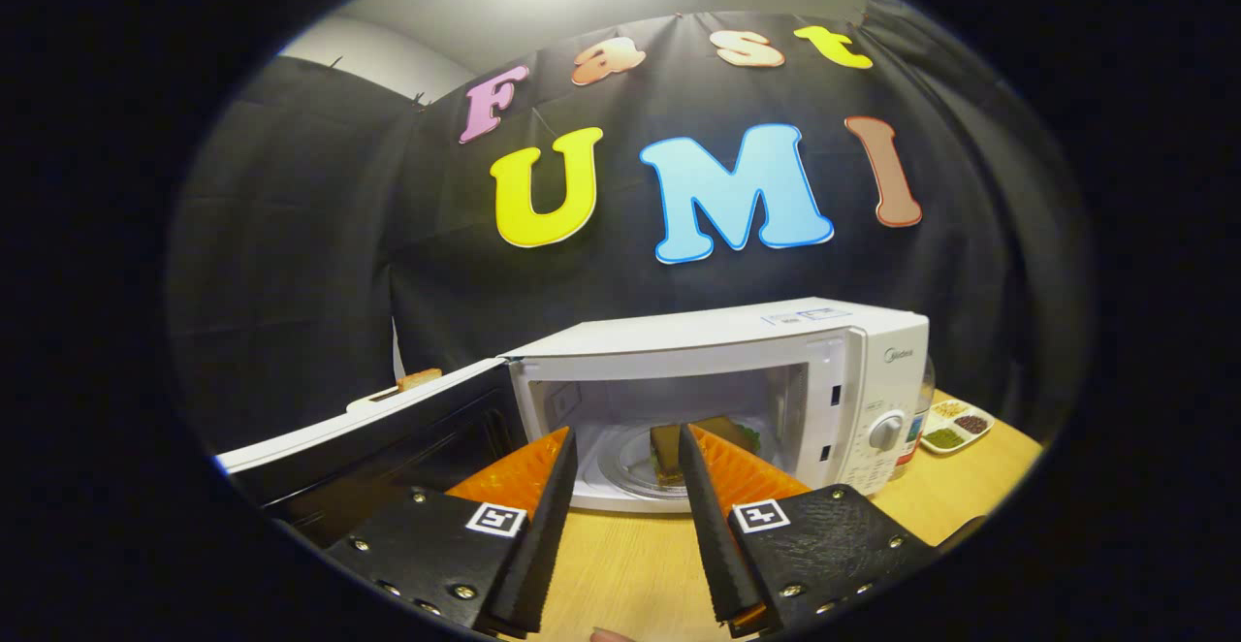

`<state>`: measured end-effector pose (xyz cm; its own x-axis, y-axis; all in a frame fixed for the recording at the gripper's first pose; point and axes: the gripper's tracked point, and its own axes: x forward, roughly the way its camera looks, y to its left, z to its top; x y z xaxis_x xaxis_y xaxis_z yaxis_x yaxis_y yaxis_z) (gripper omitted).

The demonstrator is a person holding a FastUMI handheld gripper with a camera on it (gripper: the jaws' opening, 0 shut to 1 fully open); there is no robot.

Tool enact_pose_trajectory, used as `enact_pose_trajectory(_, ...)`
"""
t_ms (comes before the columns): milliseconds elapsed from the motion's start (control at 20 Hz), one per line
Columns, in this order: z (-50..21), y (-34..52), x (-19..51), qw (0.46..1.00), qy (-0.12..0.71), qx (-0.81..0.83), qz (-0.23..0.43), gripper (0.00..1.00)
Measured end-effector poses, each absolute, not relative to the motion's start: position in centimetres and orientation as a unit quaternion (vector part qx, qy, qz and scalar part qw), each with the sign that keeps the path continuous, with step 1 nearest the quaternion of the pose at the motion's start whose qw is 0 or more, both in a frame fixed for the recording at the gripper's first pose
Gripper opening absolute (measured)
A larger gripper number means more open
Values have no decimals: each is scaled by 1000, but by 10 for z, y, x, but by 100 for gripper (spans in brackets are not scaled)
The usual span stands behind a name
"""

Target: Open the microwave, put the food inside, and close the microwave door.

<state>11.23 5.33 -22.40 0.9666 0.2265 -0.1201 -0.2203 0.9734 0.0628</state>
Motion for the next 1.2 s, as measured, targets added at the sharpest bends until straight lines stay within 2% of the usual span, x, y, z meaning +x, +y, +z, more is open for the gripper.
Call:
enact_pose_trajectory(50, -220, 52, 98, 992, 58, 3, 113, 65)
enact_pose_trajectory(100, -217, 53, 81, 992, 52, -14, 116, 79)
enact_pose_trajectory(200, -201, 62, 44, 989, 20, -40, 140, 89)
enact_pose_trajectory(350, -184, 89, -15, 978, -13, -52, 202, 90)
enact_pose_trajectory(550, -172, 158, -98, 937, -36, -36, 345, 89)
enact_pose_trajectory(700, -178, 188, -128, 920, -42, -35, 389, 59)
enact_pose_trajectory(750, -186, 199, -130, 918, -30, -31, 394, 54)
enact_pose_trajectory(800, -201, 216, -134, 908, -6, -24, 418, 42)
enact_pose_trajectory(900, -227, 242, -133, 900, 38, -9, 434, 40)
enact_pose_trajectory(1050, -247, 248, -102, 924, 44, -39, 379, 40)
enact_pose_trajectory(1100, -255, 249, -94, 931, 49, -42, 360, 23)
enact_pose_trajectory(1150, -265, 258, -92, 927, 60, -37, 368, 6)
enact_pose_trajectory(1200, -280, 265, -90, 925, 72, -32, 371, 9)
